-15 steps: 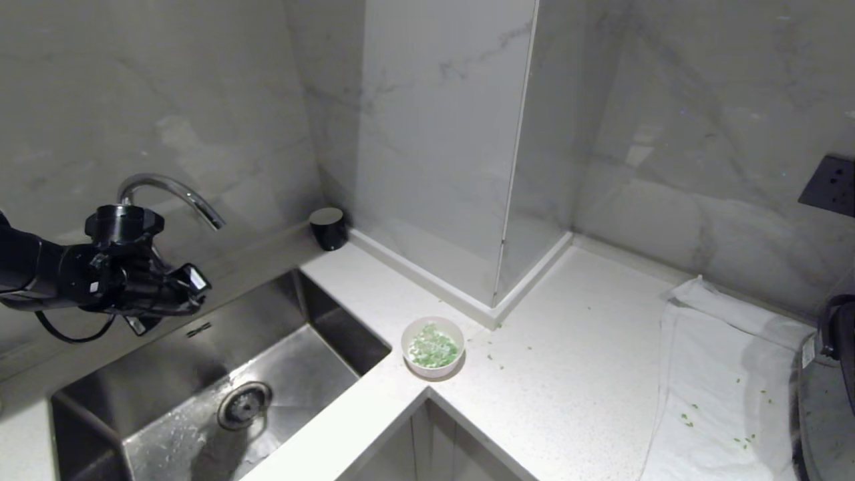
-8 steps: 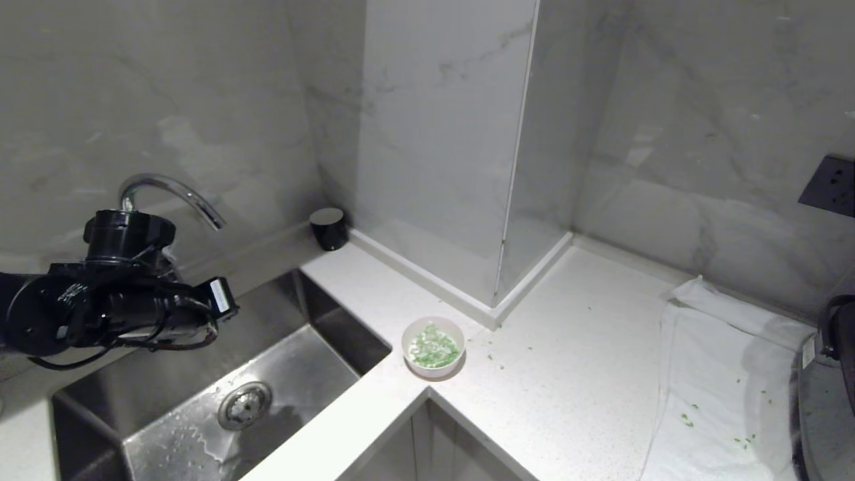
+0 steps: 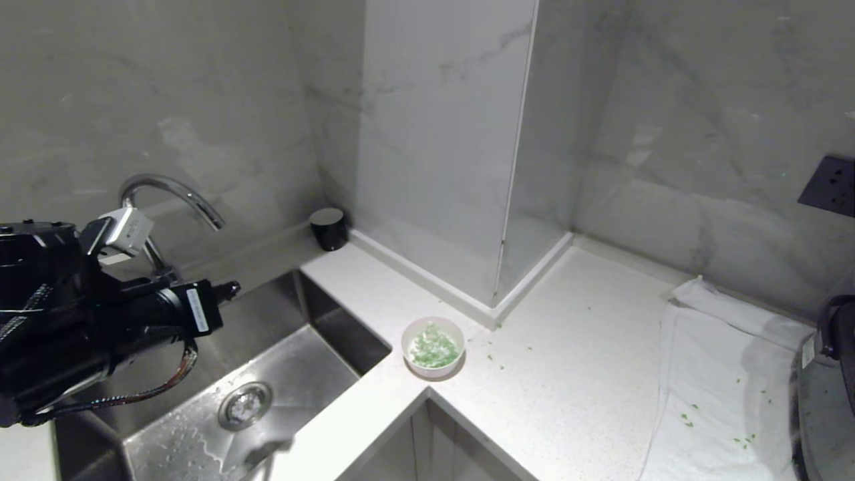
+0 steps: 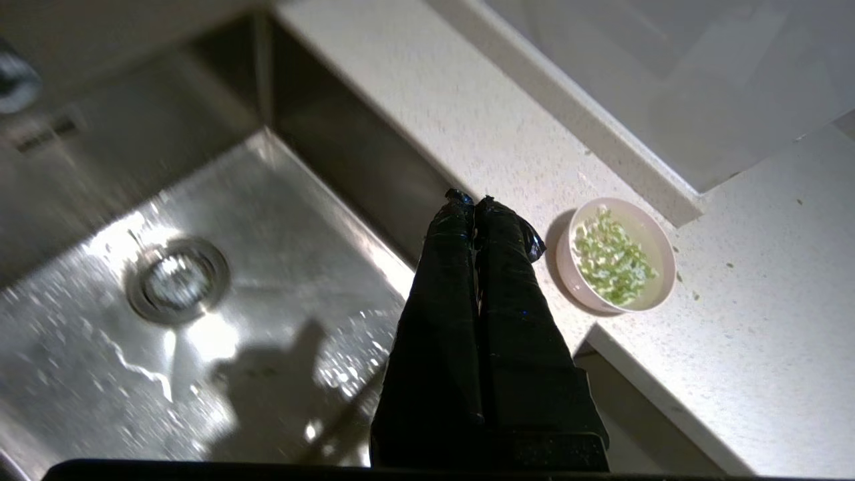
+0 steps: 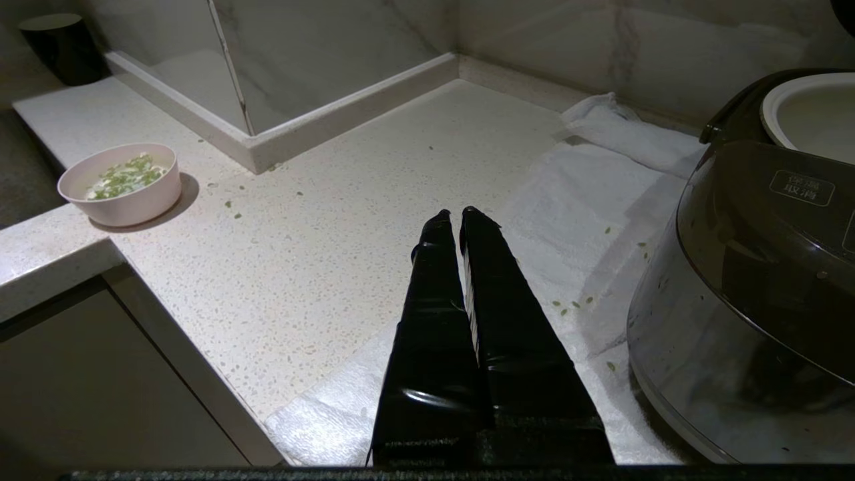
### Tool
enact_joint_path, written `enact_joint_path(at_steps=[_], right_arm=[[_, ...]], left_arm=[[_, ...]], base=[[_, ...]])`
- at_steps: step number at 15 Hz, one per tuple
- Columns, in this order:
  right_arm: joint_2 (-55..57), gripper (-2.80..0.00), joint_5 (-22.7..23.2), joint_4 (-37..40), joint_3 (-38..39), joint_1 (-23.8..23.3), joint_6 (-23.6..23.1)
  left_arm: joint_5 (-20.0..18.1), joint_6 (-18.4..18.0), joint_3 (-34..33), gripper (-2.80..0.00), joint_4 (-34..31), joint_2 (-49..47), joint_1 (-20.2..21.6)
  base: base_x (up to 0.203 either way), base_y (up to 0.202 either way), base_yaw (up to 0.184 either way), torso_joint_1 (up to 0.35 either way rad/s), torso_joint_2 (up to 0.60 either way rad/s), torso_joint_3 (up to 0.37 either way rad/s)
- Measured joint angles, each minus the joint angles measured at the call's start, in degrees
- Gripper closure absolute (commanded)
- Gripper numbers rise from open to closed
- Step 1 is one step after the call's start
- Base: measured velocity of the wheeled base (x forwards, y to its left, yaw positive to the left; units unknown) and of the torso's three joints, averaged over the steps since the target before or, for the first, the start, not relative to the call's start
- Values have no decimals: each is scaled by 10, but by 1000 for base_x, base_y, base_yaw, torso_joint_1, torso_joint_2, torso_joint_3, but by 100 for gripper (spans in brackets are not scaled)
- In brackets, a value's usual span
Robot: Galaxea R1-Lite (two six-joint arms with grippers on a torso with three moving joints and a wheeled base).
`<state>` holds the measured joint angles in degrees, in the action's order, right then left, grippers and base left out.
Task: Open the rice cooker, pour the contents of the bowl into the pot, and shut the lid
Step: Pick up the bowl on the table
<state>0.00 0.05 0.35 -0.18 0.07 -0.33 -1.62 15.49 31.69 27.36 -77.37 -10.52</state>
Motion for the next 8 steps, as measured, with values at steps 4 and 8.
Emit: enact_joint_path(at_steps=[4,8], right_arm=[[0,0,0,0,0,0,0],[0,0,0,0,0,0,0]], left_arm=[[1,-80,-77,0,74,104,-3],[4,-119,-121,0,72,233,25]], base=[[0,0,0,0,0,0],[0,0,0,0,0,0]])
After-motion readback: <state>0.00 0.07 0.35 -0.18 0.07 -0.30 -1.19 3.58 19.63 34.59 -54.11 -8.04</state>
